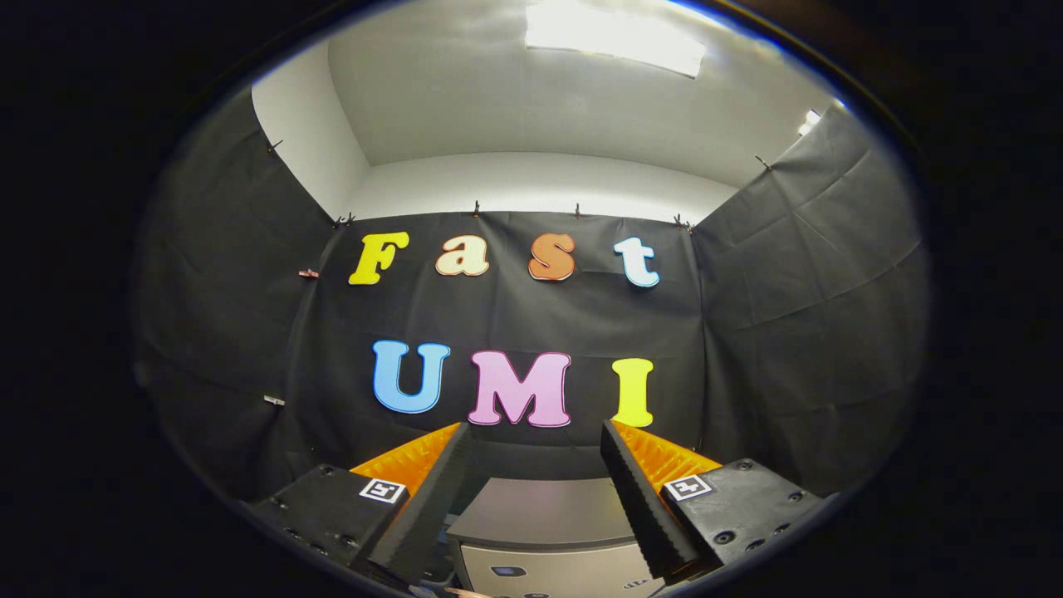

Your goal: Put the clothes into the washing machine and then close the washing machine lid.

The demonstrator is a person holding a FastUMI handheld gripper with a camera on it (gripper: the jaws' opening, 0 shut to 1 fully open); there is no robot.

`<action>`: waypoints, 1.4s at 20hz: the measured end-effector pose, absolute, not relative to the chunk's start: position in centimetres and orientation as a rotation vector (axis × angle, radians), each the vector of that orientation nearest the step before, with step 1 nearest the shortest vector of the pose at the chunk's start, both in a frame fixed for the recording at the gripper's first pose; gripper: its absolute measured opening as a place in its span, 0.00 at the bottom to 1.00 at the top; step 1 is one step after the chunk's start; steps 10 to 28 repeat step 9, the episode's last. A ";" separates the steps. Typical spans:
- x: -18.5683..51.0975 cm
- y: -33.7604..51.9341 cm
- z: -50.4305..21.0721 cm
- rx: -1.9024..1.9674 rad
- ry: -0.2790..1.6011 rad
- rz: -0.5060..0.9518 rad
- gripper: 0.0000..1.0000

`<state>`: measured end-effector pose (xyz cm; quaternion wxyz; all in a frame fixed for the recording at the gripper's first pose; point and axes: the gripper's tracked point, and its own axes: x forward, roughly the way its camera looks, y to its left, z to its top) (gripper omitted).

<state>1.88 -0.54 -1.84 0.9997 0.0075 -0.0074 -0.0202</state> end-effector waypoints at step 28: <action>1.8 -1.4 -1.6 0.007 -0.022 -0.055 0.97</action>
